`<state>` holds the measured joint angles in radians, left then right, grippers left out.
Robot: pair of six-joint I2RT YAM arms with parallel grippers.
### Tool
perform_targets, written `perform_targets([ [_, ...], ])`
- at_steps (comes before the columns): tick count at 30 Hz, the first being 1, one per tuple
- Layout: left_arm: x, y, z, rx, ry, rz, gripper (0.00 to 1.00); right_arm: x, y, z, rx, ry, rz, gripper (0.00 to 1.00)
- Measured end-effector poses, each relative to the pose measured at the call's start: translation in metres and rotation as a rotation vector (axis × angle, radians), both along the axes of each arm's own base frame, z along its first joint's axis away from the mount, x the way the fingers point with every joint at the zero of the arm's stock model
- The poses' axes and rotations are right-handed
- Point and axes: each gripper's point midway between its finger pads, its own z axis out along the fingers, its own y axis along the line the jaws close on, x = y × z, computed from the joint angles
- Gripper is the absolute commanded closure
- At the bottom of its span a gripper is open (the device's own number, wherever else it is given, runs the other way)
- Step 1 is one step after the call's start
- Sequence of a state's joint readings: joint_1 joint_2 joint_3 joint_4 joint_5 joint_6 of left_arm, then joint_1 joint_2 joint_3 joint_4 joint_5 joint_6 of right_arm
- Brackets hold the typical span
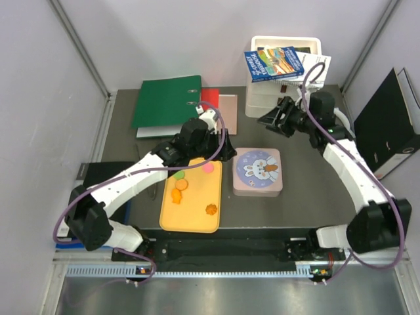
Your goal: Pack the cookies
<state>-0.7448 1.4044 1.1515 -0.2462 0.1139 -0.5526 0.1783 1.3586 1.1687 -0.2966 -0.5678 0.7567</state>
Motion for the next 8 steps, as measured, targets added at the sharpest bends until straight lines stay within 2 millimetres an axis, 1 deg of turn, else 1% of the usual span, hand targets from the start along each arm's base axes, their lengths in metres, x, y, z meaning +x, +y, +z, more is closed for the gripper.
perform_targets([
  [1,0.001,0.007,-0.007,0.035,0.013,0.025,0.31,-0.007,-0.005,0.012,-0.037,-0.047,-0.03,0.33],
  [2,0.001,0.014,-0.015,0.071,0.026,0.053,0.32,-0.012,-0.009,0.019,-0.067,-0.082,-0.053,0.32],
  [3,0.002,0.02,-0.021,0.102,0.037,0.078,0.33,-0.022,-0.012,0.029,-0.113,-0.135,-0.072,0.31],
  [4,0.002,0.027,-0.027,0.135,0.048,0.103,0.35,-0.031,-0.013,0.038,-0.156,-0.183,-0.09,0.25],
  [6,0.002,0.037,-0.037,0.177,0.061,0.14,0.36,-0.05,-0.012,0.053,-0.228,-0.278,-0.112,0.22],
  [8,0.0,0.045,-0.046,0.213,0.077,0.161,0.35,-0.069,-0.013,0.059,-0.287,-0.345,-0.134,0.2],
])
